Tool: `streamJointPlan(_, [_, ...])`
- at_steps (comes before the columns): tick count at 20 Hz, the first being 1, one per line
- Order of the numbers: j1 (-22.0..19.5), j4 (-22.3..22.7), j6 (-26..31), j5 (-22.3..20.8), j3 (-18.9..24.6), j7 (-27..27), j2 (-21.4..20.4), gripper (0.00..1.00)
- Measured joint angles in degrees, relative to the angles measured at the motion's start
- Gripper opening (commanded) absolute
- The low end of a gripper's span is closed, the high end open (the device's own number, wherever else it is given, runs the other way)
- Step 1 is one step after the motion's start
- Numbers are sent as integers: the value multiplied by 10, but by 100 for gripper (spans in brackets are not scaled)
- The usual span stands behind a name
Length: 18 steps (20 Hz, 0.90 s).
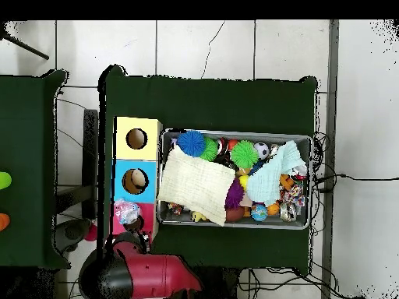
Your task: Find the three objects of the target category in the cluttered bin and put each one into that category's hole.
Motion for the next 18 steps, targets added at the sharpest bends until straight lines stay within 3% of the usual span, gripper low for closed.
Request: streamJointPlan(18, [14,2,0,3,0,0,-1,0])
